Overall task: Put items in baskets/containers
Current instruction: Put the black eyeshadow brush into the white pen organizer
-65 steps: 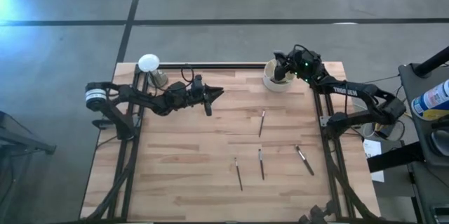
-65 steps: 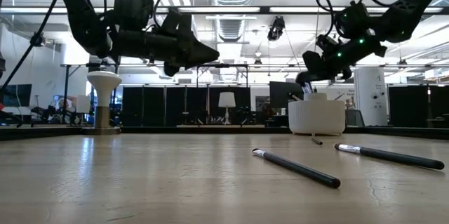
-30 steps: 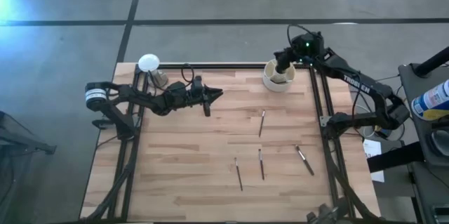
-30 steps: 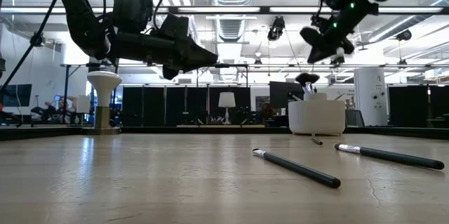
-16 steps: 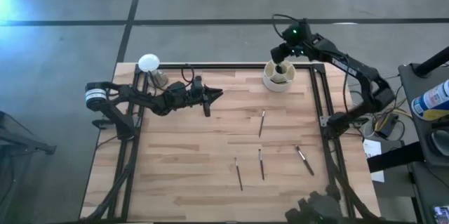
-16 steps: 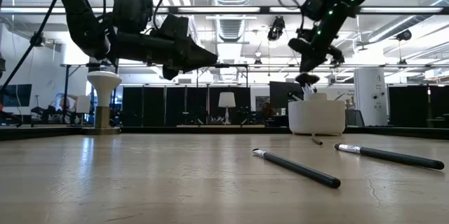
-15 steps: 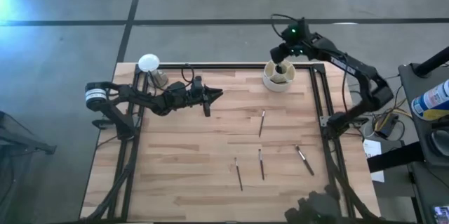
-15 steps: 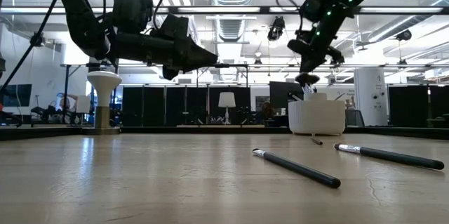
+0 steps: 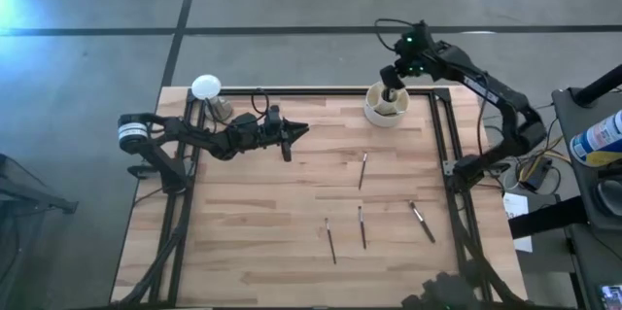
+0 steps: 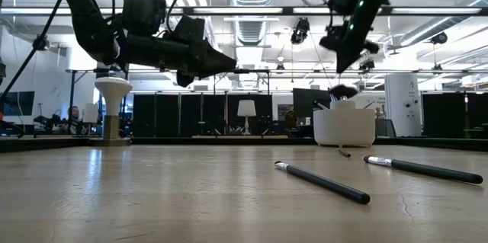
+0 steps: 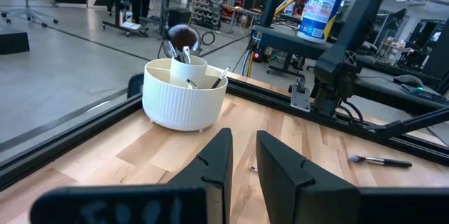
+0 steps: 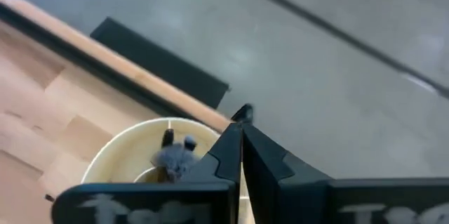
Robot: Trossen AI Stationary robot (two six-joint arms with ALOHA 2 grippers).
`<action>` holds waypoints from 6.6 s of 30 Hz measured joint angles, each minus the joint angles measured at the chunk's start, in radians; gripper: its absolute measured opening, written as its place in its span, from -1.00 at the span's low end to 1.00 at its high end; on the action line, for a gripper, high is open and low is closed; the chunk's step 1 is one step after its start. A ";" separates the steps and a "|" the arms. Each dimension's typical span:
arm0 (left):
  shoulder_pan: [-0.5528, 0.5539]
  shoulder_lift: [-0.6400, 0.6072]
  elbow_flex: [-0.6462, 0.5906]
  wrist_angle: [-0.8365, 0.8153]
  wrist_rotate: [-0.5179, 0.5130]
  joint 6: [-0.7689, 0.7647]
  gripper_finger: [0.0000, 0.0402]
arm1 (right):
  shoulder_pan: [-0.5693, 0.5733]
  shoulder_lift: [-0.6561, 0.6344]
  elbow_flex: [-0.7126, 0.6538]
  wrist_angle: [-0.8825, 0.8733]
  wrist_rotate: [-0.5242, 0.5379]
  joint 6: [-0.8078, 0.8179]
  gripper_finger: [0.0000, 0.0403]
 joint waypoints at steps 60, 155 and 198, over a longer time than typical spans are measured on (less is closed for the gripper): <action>-0.001 0.068 -0.018 0.098 -0.045 -0.073 -1.00 | 1.269 0.307 -0.165 -0.055 -0.067 1.492 -0.45; -0.002 0.063 -0.105 0.228 -0.042 -0.013 -1.00 | 0.120 -0.190 -1.116 1.840 -0.291 -0.161 -0.94; 0.000 0.063 -0.086 0.217 -0.053 -0.019 -1.00 | 0.290 -0.357 -0.837 1.001 0.123 -0.127 -0.85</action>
